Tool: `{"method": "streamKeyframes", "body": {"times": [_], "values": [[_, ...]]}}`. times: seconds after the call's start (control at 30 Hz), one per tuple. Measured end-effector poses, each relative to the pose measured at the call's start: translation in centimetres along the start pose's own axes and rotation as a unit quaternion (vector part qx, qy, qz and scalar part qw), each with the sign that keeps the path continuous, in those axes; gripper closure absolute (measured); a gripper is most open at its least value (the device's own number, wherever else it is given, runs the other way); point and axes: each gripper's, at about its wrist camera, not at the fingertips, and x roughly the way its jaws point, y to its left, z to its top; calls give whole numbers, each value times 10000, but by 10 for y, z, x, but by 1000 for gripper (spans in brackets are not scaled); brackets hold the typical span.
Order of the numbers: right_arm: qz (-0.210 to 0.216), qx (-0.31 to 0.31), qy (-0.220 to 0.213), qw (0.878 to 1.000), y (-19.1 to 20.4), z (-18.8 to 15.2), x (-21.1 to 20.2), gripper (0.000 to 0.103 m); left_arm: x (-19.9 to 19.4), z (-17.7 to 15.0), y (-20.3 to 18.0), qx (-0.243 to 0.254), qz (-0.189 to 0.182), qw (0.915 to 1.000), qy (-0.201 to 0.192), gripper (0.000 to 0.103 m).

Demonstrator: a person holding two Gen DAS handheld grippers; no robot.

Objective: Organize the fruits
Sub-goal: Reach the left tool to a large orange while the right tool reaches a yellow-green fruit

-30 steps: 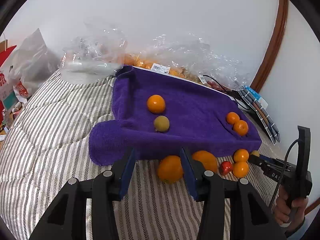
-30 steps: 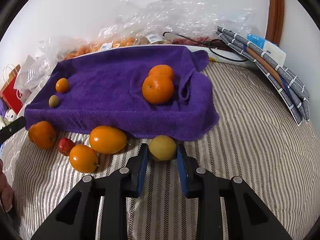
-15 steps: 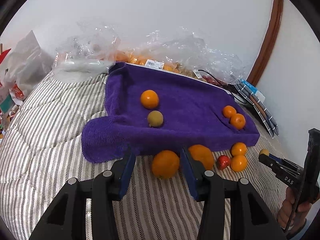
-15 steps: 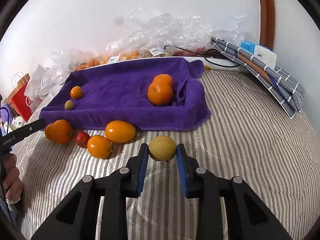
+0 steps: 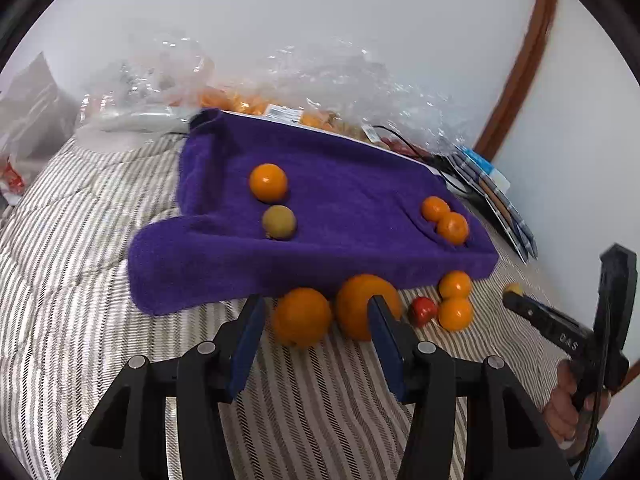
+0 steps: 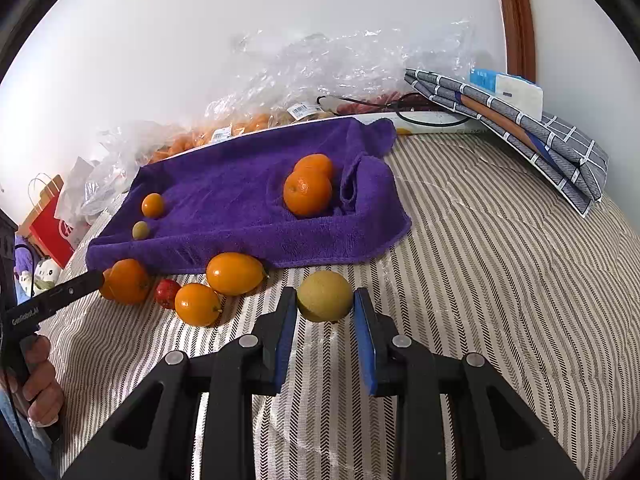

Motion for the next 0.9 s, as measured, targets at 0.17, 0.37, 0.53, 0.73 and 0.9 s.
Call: {"method": "streamKeyframes", "body": {"times": [0.17,0.37,0.53,0.73,0.9], "values": [[53,58,13,10000,-2,0,0,74,12,0,6,-112,69,9995,304,59],[63,79,48,9999,-3,0,2,74,18,-3,-1,96,161,9988,444,72],[8,24,63,10000,-1,0,3,74,3,-3,0,60,88,9999,43,73],[49,85,-83,9999,-3,-2,-3,74,-16,2,0,42,123,9989,-457,73],[49,165,-181,9997,-6,-1,-6,74,-24,5,6,-146,100,9977,-648,73]]}}
